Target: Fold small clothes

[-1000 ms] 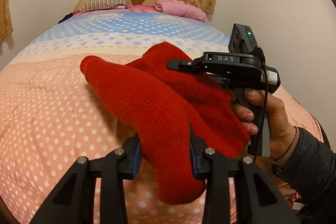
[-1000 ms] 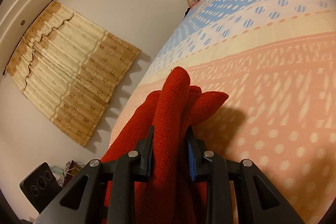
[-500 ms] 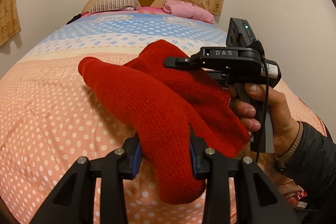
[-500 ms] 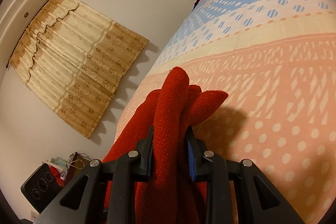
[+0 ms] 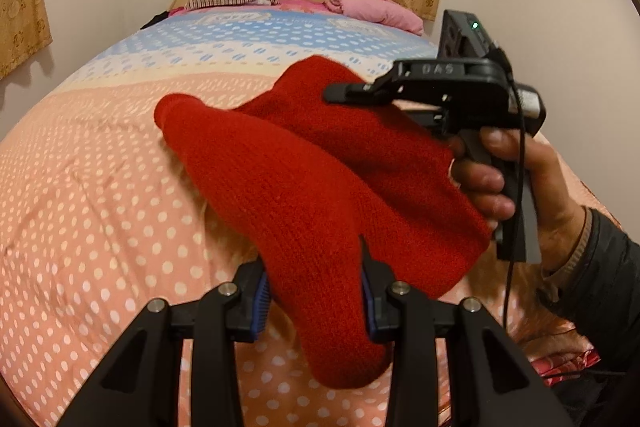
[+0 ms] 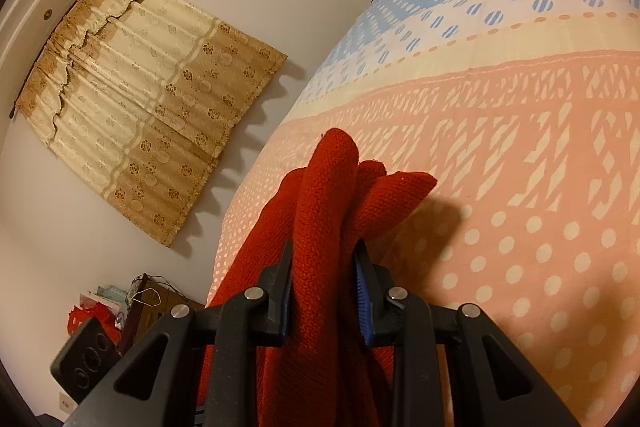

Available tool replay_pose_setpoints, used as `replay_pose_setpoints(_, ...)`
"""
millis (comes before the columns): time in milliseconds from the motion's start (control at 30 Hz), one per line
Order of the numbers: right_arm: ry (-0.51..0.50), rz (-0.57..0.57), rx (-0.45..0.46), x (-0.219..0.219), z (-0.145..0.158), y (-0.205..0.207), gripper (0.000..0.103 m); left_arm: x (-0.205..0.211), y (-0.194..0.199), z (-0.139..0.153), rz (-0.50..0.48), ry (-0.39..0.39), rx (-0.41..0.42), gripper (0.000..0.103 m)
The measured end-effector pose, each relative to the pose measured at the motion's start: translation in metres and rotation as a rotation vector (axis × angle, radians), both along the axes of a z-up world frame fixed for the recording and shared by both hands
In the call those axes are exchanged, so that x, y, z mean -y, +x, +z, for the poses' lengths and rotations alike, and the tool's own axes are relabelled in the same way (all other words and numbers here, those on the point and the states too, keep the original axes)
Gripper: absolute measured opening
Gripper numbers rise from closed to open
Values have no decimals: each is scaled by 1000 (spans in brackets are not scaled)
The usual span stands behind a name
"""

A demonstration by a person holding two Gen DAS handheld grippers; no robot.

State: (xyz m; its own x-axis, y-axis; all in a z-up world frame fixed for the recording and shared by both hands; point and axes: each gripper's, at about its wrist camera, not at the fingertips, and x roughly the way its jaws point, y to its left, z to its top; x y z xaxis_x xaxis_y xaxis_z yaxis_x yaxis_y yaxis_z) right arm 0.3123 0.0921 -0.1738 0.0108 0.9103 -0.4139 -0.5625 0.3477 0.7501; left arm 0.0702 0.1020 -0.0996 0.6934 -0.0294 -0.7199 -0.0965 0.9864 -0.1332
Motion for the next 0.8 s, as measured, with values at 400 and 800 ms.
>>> replay_pose_setpoints(400, -10, -56, -39, 18, -18, 11, 26, 3, 2, -20, 13, 10, -59, 58)
replay_pose_setpoints(800, -44, -116, -66, 38, -34, 21, 25, 0, 4, -34, 26, 22, -77, 82)
